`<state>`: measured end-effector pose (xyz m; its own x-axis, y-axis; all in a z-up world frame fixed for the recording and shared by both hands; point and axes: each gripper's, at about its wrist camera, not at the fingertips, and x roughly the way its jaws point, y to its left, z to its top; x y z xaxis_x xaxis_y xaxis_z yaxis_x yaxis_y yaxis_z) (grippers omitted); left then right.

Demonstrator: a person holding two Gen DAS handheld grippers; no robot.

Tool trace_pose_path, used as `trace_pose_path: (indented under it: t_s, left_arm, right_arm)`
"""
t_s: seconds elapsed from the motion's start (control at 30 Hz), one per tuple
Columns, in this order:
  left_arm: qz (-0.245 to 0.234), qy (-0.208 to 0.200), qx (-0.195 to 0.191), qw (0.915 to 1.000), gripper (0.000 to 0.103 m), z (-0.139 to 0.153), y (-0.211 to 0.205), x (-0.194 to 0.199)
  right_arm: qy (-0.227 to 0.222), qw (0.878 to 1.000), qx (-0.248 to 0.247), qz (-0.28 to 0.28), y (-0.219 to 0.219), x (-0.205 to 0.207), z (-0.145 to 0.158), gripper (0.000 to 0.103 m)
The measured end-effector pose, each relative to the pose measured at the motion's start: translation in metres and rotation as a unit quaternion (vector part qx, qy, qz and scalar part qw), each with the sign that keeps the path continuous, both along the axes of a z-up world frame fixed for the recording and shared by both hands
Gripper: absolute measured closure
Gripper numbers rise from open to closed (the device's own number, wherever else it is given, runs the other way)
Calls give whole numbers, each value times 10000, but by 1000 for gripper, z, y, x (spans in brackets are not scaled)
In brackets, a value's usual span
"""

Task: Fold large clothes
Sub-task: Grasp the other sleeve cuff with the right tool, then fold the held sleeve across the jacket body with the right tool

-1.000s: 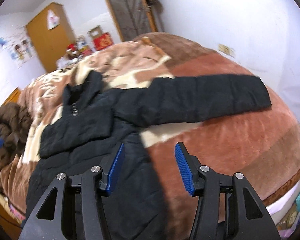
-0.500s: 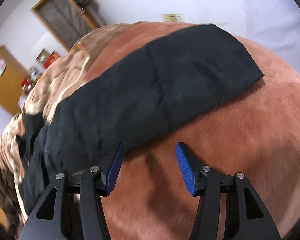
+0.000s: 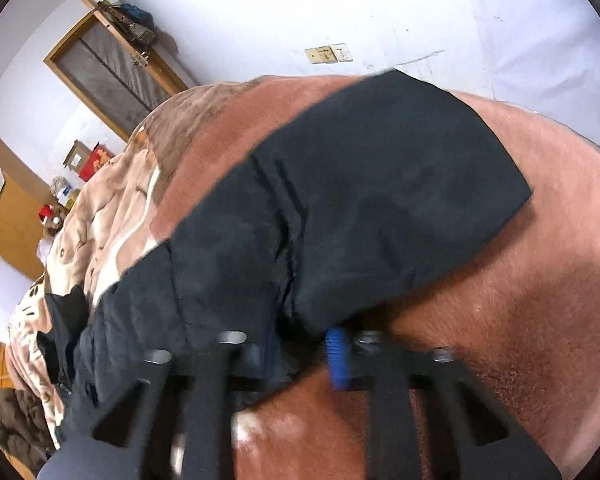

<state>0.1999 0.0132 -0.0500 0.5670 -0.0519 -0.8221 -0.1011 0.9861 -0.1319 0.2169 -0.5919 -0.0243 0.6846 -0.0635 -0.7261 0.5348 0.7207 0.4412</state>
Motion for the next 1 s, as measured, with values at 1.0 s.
trace_pose_path:
  t_s: [1.0]
  left_arm:
    - [862,-269,-487,9947,40,6,106,-50]
  right_arm:
    - [555,8869,-495,4560,428,93,-34,73]
